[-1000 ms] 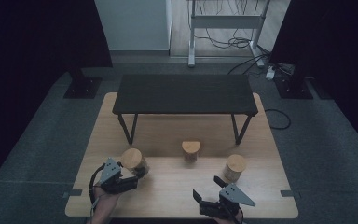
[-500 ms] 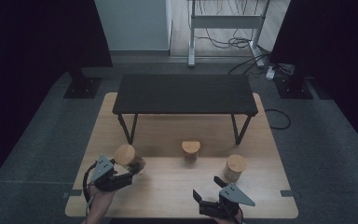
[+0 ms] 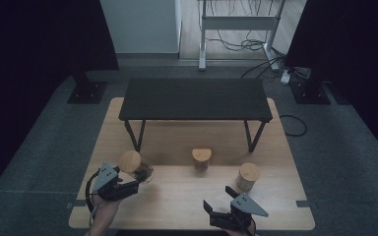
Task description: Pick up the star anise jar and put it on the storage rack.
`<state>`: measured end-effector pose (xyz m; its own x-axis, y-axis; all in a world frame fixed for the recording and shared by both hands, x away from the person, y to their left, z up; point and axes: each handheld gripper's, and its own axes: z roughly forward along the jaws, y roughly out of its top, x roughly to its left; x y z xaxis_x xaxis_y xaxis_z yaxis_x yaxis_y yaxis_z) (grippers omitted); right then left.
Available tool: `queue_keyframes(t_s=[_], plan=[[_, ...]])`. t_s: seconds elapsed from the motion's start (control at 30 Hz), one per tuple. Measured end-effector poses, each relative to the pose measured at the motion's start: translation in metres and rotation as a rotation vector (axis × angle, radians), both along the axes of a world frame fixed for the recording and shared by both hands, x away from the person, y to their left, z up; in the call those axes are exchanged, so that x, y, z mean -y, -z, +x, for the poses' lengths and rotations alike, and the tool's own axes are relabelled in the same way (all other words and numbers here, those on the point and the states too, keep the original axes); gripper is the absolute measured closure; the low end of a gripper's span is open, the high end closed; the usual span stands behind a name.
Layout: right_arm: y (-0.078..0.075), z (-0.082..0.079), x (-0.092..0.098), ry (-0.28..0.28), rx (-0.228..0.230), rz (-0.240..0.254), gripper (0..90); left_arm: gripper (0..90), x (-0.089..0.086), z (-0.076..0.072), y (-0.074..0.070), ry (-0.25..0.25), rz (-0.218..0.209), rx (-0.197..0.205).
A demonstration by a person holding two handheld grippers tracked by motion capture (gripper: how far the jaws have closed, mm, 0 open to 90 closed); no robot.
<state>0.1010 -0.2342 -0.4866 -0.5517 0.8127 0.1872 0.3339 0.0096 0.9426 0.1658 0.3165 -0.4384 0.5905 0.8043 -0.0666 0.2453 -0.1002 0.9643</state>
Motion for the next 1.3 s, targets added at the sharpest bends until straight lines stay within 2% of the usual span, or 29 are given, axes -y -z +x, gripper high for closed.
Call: queue_keyframes(t_s=[0.27, 0.63, 1.1, 1.3], plan=[[0.0, 0.001, -0.001, -0.002, -0.006, -0.005, 4.2, 26.2, -0.002, -0.002, -0.005, 0.005, -0.033, 0.019], [0.0, 0.001, -0.002, -0.004, -0.014, -0.006, 4.3, 26.2, -0.006, -0.006, -0.016, 0.01, -0.056, 0.06], [0.001, 0.002, -0.004, -0.005, -0.02, -0.007, 4.3, 26.2, -0.008, -0.005, -0.019, 0.011, -0.07, 0.075], [0.001, 0.002, -0.003, -0.004, -0.023, -0.004, 4.3, 26.2, -0.007, -0.002, -0.018, 0.01, -0.077, 0.069]])
